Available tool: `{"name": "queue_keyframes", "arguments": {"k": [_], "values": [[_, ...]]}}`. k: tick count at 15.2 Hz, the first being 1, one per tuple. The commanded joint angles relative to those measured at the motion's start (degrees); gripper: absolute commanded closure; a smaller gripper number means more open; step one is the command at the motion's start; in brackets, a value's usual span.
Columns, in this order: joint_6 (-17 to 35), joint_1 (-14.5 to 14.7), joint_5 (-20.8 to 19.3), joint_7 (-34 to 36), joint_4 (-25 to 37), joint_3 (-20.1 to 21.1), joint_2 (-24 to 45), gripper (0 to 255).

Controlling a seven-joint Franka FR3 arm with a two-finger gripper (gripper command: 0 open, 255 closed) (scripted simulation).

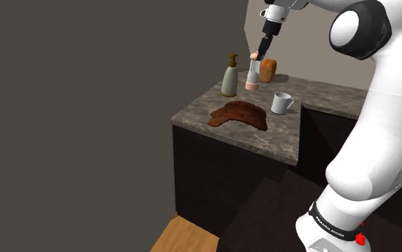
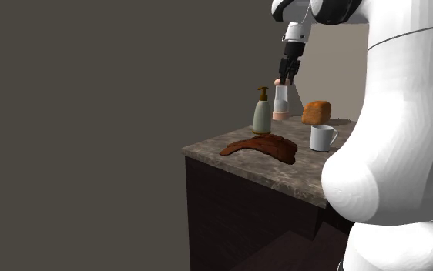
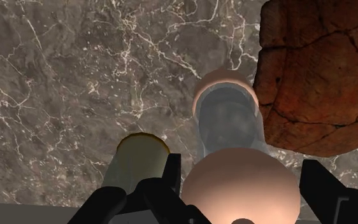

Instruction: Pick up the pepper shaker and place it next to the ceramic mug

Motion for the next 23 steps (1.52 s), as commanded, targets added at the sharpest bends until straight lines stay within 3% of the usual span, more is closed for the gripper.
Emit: {"name": "queue_keyframes", "arguments": {"k": [1, 15, 23], "values": [[1.8, 0.2, -0.2, -0.1, -2.3, 0.0, -0.6, 255], [13.0, 0.9, -0.2, -1.3, -14.9, 0.3, -2.0, 255], [17.2, 1.0, 0.1, -1.9, -18.8, 0.4, -1.7, 255]]}}
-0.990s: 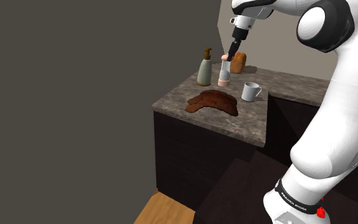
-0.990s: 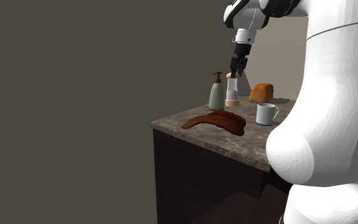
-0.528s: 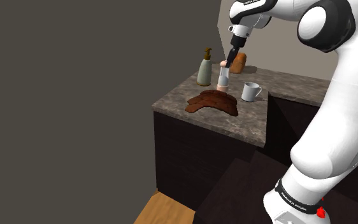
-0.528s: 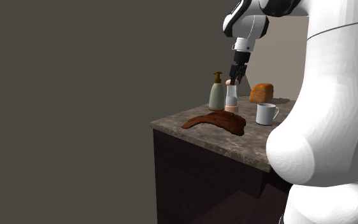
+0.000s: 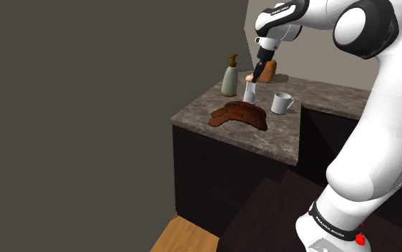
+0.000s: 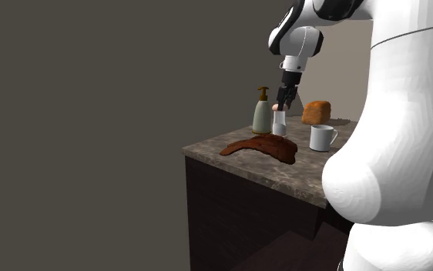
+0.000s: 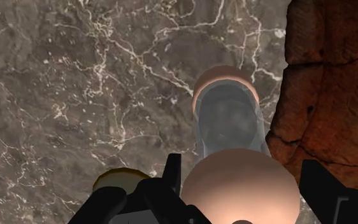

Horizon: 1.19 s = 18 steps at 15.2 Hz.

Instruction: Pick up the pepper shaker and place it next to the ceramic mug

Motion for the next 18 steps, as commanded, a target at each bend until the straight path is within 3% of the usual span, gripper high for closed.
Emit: {"name": "queue_keyframes", "arguments": {"k": [1, 5, 6, 11, 15, 18], "values": [[0.2, 0.0, 0.0, 0.0, -0.1, 0.0, 0.0, 255], [0.2, 0.0, 0.0, 0.0, -0.1, 0.0, 0.0, 255], [0.2, 0.0, 0.0, 0.0, -0.1, 0.0, 0.0, 0], [0.2, 0.0, 0.0, 0.0, -0.1, 0.0, 0.0, 0], [-6.6, -0.4, -0.6, 0.5, 5.6, -0.4, -1.1, 0], [-6.6, -0.4, -0.6, 0.5, 5.6, -0.4, -1.1, 0]]}}
